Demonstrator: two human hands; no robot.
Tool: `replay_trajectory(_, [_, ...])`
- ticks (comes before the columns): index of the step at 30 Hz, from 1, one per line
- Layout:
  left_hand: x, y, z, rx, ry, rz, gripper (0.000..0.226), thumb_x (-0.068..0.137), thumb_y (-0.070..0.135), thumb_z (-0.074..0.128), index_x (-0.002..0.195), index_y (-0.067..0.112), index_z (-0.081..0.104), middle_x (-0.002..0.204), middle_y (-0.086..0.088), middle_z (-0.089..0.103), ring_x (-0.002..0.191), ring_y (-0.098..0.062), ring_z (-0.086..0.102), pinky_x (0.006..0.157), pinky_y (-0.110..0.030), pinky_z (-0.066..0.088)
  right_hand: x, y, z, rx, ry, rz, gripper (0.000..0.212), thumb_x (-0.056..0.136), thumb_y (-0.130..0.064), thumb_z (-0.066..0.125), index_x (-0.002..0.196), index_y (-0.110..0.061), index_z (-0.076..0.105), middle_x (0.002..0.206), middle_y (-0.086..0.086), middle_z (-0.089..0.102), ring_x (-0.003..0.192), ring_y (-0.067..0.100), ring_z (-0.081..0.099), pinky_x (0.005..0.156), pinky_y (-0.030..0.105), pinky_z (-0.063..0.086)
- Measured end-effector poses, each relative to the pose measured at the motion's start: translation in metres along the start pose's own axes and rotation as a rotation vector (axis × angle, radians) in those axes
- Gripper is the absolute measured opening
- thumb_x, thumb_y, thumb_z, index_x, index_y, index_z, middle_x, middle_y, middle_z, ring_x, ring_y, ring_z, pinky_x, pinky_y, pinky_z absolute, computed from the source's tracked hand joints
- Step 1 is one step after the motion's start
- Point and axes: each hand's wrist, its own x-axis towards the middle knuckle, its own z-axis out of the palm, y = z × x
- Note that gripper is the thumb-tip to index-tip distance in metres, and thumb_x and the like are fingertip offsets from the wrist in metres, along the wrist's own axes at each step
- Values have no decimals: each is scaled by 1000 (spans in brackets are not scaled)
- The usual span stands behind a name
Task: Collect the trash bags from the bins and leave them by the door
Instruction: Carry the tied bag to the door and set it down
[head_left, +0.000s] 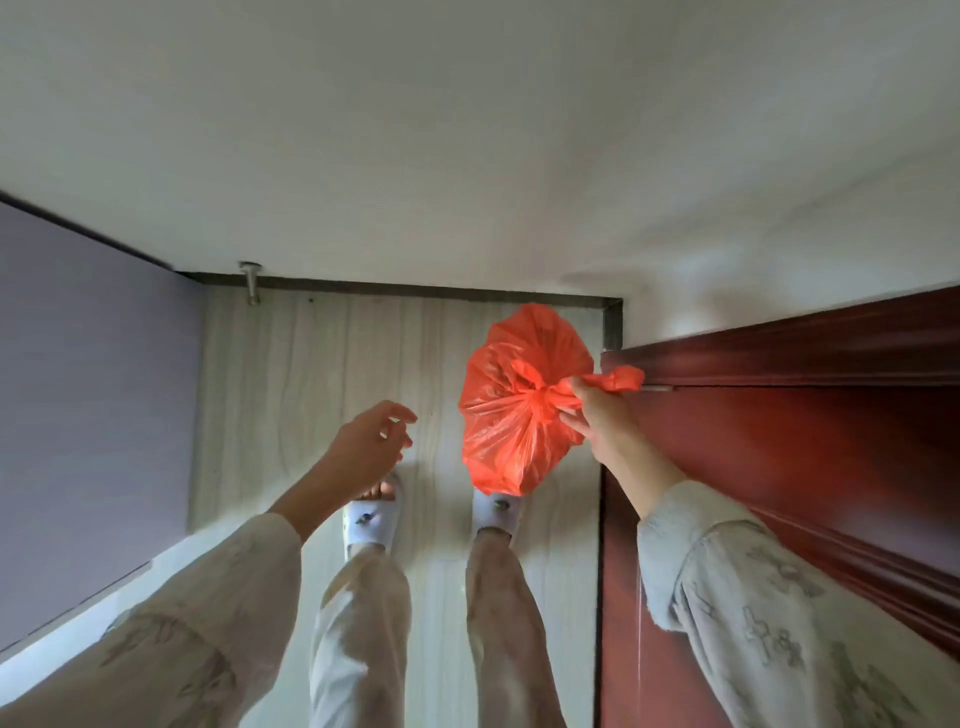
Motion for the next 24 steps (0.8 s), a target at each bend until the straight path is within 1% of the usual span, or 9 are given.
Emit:
replay_trajectory(4, [53,-23,45,-48,-3,-48,20,91,7,40,94,20,54,78,-1,60,67,-17,59,64,-23,46,86,-2,5,-22,70,-23,40,91,-13,55,128,-3,44,131,17,51,116,31,56,79,33,50])
replay_trajectory(7, [84,-33,67,-22,-8,-61,22,91,7,39,95,22,54,80,0,61,71,-17,60,60,-17,44,137,-5,3,-12,124,-38,38,92,-14,52,127,-5,45,132,18,51,112,29,58,73,30,52])
replay_trajectory(11, [121,-33,85,37,-19,-43,25,91,8,38,103,17,58,88,-1,63,83,-20,59,68,-25,42,173,-11,10,138,187,-49,35,91,-11,52,125,-4,46,128,18,53,103,28,60,76,34,53])
replay_trajectory(15, [146,-29,96,95,-53,-34,26,92,11,37,107,16,58,88,1,62,89,-20,59,80,-28,43,199,3,7,159,154,1,27,94,-13,47,120,-8,48,108,12,61,75,17,59,59,20,57])
replay_trajectory(16, [147,-30,97,99,-57,-40,26,92,12,38,107,17,58,88,1,62,90,-21,59,81,-29,44,201,6,3,146,148,14,30,93,-13,47,122,-5,48,114,15,61,74,14,60,54,18,55])
replay_trajectory(18, [144,-32,99,100,-73,-58,25,92,12,38,106,17,58,88,1,62,91,-22,61,82,-30,45,206,12,-8,189,152,62,35,89,-15,54,122,-2,50,124,16,59,92,18,64,47,21,55])
replay_trajectory(20, [132,-32,99,91,-90,-75,25,92,12,38,106,17,58,89,-1,64,91,-24,62,83,-32,46,201,17,-14,240,122,109,30,88,-17,57,114,-3,53,115,11,60,106,22,61,53,29,60])
replay_trajectory(22, [113,-31,95,106,-101,-88,25,94,13,38,107,15,58,93,-3,66,92,-24,62,85,-33,47,179,17,-13,228,40,121,24,91,-17,52,112,-6,54,106,12,58,100,20,61,61,28,60])
replay_trajectory(24, [91,-30,87,100,-108,-118,24,94,14,38,108,14,58,96,-4,67,91,-25,63,86,-35,49,148,20,-11,153,-37,139,25,93,-13,48,116,-6,54,96,11,56,97,19,55,80,32,57])
